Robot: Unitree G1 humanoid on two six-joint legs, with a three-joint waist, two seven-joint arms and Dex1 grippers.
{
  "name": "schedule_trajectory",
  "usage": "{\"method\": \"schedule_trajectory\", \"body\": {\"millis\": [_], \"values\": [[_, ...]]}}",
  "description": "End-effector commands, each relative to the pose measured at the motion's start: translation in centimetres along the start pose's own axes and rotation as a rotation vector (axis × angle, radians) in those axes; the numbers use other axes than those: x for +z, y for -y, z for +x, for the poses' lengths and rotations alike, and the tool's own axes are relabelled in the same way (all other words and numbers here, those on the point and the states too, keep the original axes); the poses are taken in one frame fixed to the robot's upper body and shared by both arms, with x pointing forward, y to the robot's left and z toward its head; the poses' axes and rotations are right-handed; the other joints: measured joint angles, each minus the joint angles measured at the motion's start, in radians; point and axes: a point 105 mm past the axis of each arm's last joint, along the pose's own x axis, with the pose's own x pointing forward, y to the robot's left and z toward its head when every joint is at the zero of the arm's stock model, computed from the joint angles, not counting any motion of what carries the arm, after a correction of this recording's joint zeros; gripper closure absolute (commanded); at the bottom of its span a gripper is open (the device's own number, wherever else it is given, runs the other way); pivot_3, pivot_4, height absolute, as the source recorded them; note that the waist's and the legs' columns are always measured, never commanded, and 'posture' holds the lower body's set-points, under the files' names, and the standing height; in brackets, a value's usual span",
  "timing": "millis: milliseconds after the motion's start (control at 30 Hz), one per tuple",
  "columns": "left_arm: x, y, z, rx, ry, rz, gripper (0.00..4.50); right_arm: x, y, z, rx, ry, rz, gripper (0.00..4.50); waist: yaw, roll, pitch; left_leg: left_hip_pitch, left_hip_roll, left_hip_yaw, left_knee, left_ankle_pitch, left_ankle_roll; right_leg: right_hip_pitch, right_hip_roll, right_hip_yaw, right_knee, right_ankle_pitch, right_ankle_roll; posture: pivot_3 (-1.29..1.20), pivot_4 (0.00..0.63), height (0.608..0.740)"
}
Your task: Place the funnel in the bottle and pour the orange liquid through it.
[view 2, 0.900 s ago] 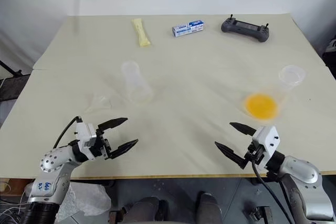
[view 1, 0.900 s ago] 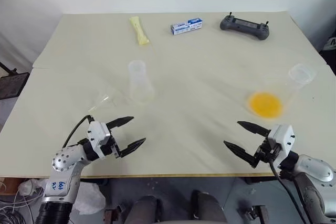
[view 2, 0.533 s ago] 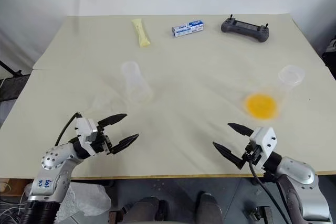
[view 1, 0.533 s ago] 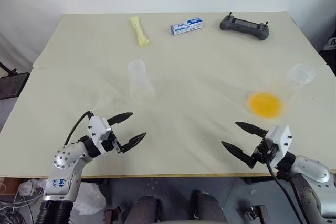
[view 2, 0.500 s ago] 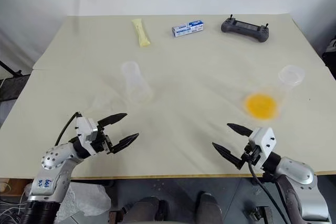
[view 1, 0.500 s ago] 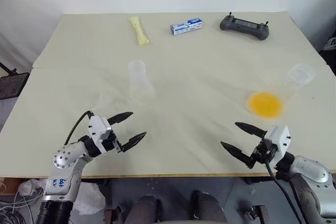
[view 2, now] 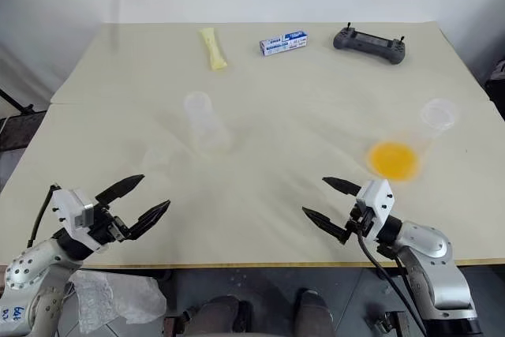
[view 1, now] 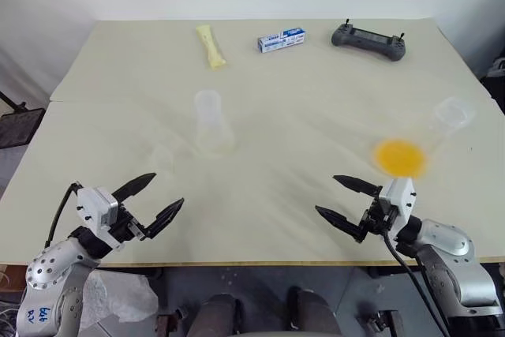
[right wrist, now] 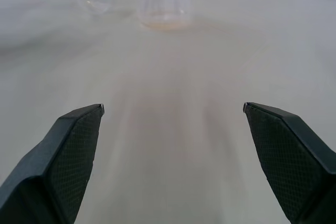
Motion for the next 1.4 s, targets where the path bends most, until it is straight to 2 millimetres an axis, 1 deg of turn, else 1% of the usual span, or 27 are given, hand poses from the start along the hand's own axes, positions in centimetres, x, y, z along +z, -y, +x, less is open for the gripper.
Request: {"method": "schedule_trajectory", "body": {"millis": [33,167,267,367,467,633,867,1033,1233,1400], "values": [[1.5,-0.3,1.9,-0.011,0.044,0.04,0.0,0.4,-0.2,0.3,0.007,0.023,-0.01,0.04,-0.001,0.0,0.0,0.0,0.0,0.0,0.0,0.0,0.0,0.0,0.0,0.0,0.001,0.0,0.0,0.0,0.15,0.74],[2.1,-0.9,4.3,-0.024,0.053,0.059,0.0,0.3,-0.5,0.2,-0.001,0.026,-0.009,0.04,-0.007,0.0,0.0,0.0,0.0,0.001,0.0,0.0,0.0,-0.001,0.0,0.0,0.003,0.0,0.0,0.0,0.15,0.74],[2.5,-1.9,6.2,-0.028,0.059,0.075,0.0,0.2,-0.8,-0.1,-0.021,0.024,-0.004,0.04,-0.005,0.0,0.0,0.001,0.0,0.001,0.0,0.0,0.0,-0.001,0.001,-0.001,0.004,0.0,0.0,0.0,0.15,0.74],[2.3,-3.3,8.4,-0.035,0.034,0.096,0.0,0.0,-1.0,-0.4,-0.046,0.024,-0.002,0.04,-0.004,0.0,0.0,0.0,-0.001,0.001,0.002,0.0,0.0,-0.001,0.001,-0.001,0.005,0.0,0.0,0.0,0.15,0.74],[2.4,-4.3,9.8,-0.046,0.036,0.106,0.0,-0.1,-1.2,-0.6,-0.057,0.025,-0.001,0.04,-0.005,0.0,0.0,0.0,-0.001,0.001,0.003,0.0,0.0,-0.001,0.001,-0.001,0.005,0.0,0.0,0.0,0.15,0.74],[2.8,-4.9,11.8,-0.093,0.058,0.132,0.0,-0.2,-1.4,-0.8,-0.077,0.023,-0.002,0.04,-0.007,-0.001,0.0,0.0,0.0,0.002,0.003,0.0,0.0,-0.001,0.002,-0.002,0.005,0.0,0.0,0.0,0.15,0.74],[3.7,-4.7,14.0,-0.163,0.101,0.157,0.0,-0.3,-1.8,-1.2,-0.094,0.018,-0.001,0.04,-0.004,-0.002,0.001,-0.001,0.0,0.002,0.005,0.0,0.0,0.0,0.002,-0.002,0.005,0.001,0.001,0.0,0.15,0.74],[4.0,-4.8,15.1,-0.175,0.114,0.171,0.0,-0.5,-1.9,-1.4,-0.1,0.006,-0.004,0.04,-0.005,-0.002,0.001,-0.001,0.0,0.002,0.006,0.0,0.0,0.0,0.002,-0.002,0.005,0.001,0.001,0.0,0.15,0.74],[4.1,-4.9,16.1,-0.158,0.128,0.165,0.0,-0.5,-1.7,-1.4,-0.114,0.003,-0.012,0.04,-0.004,-0.003,0.001,-0.001,0.0,0.002,0.007,0.0,0.0,0.0,0.002,-0.003,0.006,0.001,0.001,0.0,0.15,0.74],[4.2,-5.2,16.4,-0.138,0.138,0.152,0.0,-0.5,-1.7,-1.5,-0.119,0.001,-0.012,0.04,-0.005,-0.004,0.002,-0.002,0.0,0.001,0.008,0.0,0.0,0.0,0.002,-0.003,0.006,0.001,0.001,0.0,0.15,0.74]]}}
